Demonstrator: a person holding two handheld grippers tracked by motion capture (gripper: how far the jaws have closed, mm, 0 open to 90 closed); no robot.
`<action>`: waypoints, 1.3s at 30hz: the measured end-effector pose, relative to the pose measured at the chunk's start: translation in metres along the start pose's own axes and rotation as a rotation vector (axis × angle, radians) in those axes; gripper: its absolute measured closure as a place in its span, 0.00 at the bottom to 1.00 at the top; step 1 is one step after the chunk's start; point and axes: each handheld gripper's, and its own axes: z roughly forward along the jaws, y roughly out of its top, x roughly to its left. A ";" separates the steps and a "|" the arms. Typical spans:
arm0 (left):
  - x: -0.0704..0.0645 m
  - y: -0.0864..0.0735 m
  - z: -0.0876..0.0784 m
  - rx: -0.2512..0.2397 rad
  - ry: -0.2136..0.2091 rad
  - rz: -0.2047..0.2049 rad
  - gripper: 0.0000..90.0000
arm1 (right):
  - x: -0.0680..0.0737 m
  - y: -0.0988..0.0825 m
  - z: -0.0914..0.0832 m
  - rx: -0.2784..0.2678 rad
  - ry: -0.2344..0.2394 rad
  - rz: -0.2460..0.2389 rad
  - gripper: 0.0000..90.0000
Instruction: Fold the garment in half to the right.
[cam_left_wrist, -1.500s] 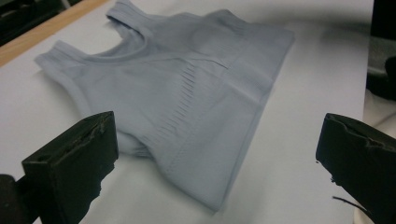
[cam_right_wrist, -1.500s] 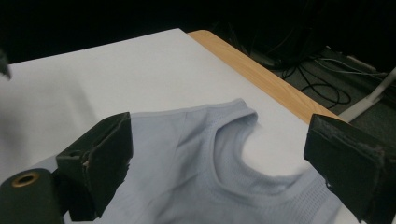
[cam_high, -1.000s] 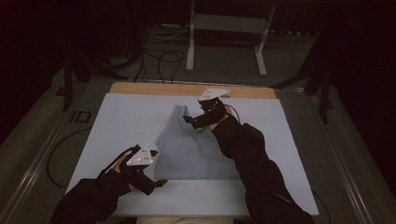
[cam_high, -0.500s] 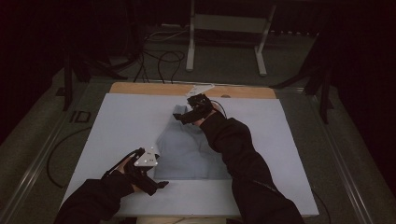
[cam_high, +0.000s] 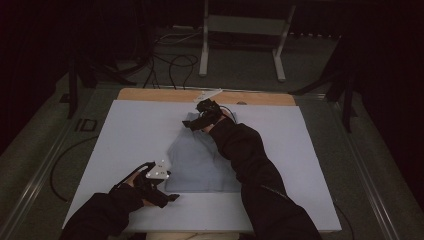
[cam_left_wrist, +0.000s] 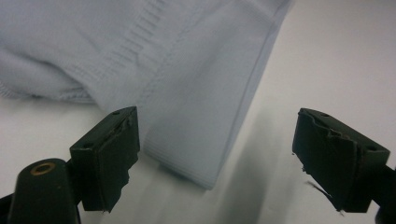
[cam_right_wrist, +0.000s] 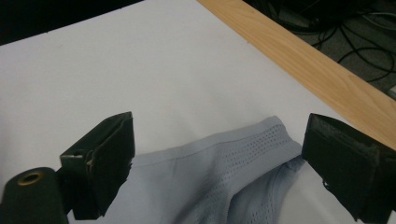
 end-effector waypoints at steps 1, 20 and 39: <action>0.000 -0.001 0.001 0.008 0.001 0.000 0.19 | -0.002 0.000 0.002 -0.001 0.005 0.000 0.11; 0.008 -0.004 0.009 0.091 0.027 0.006 0.52 | -0.017 0.006 0.031 0.048 -0.001 0.034 0.13; 0.008 0.005 0.008 0.081 0.021 0.024 0.88 | -0.026 0.005 0.073 0.141 -0.069 0.135 0.26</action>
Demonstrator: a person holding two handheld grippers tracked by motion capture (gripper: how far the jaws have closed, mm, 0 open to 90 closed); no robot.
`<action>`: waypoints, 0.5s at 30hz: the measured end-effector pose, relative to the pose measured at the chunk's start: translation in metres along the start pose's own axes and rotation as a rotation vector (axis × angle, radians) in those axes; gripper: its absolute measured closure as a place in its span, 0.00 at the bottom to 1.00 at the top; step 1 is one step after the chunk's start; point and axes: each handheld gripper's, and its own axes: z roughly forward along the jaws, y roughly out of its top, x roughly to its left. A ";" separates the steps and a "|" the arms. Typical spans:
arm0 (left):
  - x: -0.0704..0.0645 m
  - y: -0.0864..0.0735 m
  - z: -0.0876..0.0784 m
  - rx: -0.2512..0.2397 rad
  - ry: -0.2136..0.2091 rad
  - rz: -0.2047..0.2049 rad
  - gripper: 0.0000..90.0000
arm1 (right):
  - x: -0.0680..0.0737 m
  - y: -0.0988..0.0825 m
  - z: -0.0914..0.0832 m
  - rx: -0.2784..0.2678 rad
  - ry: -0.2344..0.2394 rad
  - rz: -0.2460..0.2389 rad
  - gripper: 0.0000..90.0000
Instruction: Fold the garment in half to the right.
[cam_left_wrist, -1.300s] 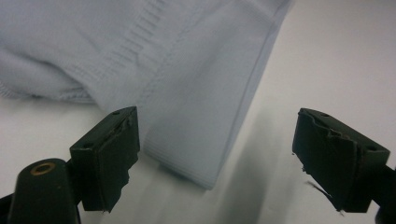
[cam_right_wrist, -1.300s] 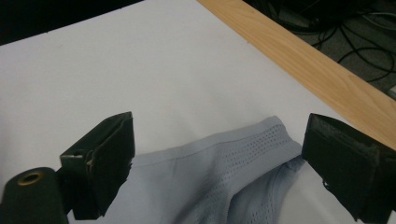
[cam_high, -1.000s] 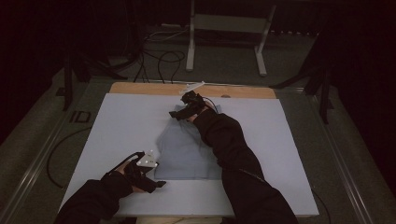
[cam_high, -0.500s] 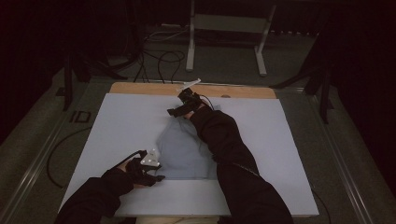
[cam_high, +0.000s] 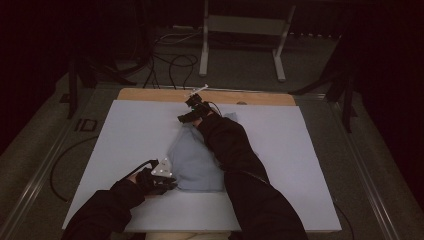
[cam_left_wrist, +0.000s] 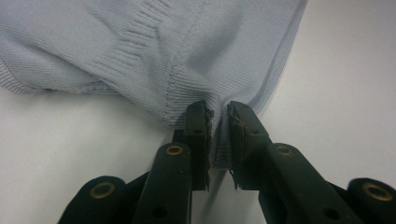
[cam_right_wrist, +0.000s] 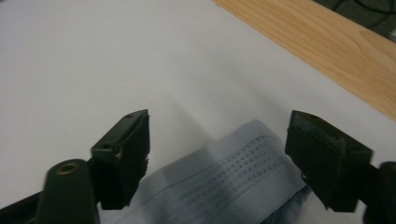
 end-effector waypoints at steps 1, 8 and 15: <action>0.000 0.000 0.000 0.000 0.000 0.001 0.88 | 0.000 0.000 0.002 0.008 -0.027 0.003 0.28; -0.002 0.001 -0.001 0.002 -0.005 0.005 0.88 | -0.003 -0.003 0.012 0.078 -0.059 0.005 0.40; -0.003 0.003 -0.001 0.006 -0.005 0.011 0.88 | -0.002 -0.007 0.021 0.152 -0.091 -0.029 0.57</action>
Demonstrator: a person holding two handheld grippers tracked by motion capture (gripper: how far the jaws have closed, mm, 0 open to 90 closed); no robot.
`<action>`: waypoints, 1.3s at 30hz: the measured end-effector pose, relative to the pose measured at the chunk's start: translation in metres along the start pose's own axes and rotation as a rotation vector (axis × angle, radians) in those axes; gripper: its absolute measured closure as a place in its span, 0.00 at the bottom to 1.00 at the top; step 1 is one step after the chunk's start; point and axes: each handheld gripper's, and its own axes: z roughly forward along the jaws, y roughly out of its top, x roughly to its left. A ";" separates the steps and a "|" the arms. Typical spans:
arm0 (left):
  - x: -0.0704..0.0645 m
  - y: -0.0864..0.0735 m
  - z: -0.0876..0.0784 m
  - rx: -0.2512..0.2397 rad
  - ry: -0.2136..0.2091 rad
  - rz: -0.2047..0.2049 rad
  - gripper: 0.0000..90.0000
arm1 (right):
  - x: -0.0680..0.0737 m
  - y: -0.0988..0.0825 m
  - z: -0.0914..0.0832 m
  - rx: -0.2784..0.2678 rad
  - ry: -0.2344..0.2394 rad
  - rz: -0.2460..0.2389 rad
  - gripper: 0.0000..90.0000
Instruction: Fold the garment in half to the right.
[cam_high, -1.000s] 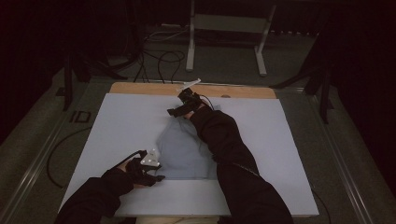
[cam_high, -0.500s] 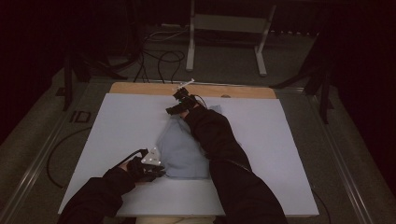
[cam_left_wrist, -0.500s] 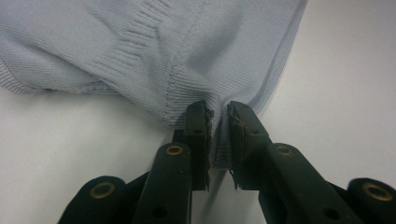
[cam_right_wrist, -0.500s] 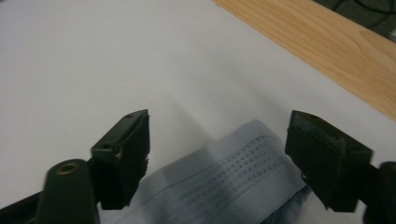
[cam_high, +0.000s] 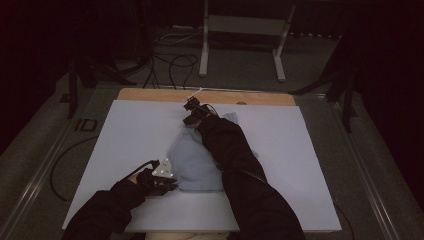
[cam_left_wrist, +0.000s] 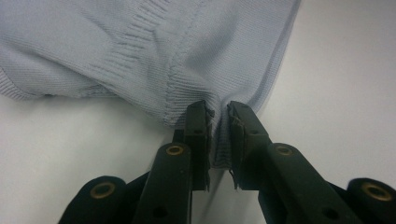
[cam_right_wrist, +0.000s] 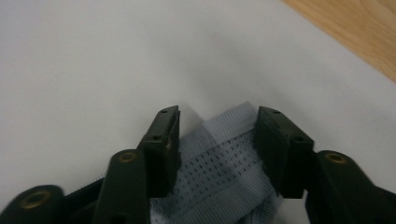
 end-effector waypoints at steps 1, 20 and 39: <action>0.000 0.000 0.000 0.001 -0.002 -0.002 0.88 | 0.000 -0.001 0.001 0.003 -0.001 -0.002 0.58; -0.001 0.005 -0.003 0.013 0.001 0.000 0.90 | 0.000 0.003 -0.013 0.004 0.019 -0.074 0.95; -0.008 0.034 -0.018 -0.001 0.000 0.053 0.91 | -0.009 0.009 -0.059 -0.089 0.039 -0.095 0.95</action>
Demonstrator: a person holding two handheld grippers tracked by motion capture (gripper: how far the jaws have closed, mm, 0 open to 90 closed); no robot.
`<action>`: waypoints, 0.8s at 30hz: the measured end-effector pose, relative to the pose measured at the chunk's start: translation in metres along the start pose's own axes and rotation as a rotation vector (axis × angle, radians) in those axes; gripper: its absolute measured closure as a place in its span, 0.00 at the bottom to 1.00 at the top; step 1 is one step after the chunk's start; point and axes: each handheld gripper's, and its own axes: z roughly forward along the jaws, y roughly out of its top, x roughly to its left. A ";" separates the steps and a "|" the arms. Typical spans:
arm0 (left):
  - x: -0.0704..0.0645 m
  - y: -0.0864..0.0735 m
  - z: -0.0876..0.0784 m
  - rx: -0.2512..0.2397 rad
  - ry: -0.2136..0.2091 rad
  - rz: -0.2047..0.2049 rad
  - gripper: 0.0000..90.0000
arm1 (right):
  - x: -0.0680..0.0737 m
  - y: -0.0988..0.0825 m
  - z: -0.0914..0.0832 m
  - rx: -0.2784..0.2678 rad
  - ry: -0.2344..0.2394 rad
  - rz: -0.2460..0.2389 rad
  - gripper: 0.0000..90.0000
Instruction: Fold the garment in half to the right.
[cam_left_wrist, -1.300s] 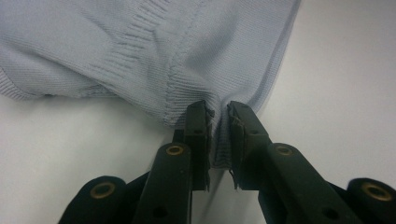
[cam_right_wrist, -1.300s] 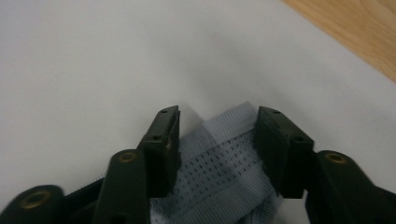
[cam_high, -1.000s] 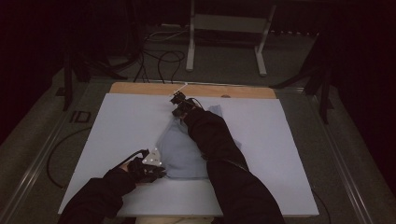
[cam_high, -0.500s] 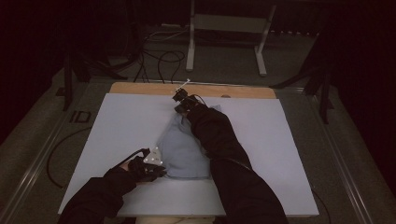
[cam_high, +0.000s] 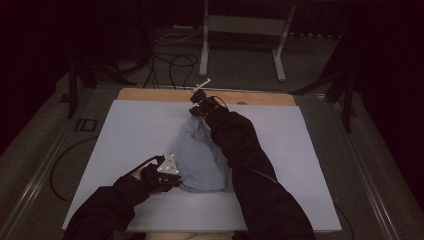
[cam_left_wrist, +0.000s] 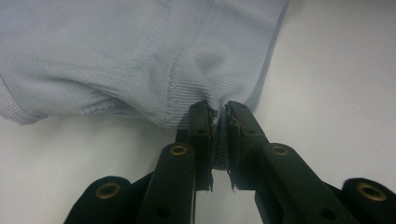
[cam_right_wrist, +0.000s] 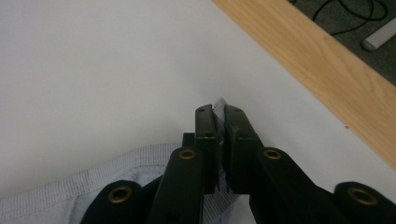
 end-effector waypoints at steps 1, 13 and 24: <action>0.000 0.000 0.000 0.000 0.000 0.000 0.91 | -0.001 0.000 -0.003 -0.002 0.000 -0.002 0.95; -0.008 0.034 -0.004 -0.014 -0.005 0.062 0.91 | -0.014 -0.005 -0.032 -0.040 0.002 0.012 0.95; -0.014 0.069 -0.002 -0.017 -0.013 0.118 0.91 | -0.029 -0.016 -0.054 -0.070 0.005 0.044 0.95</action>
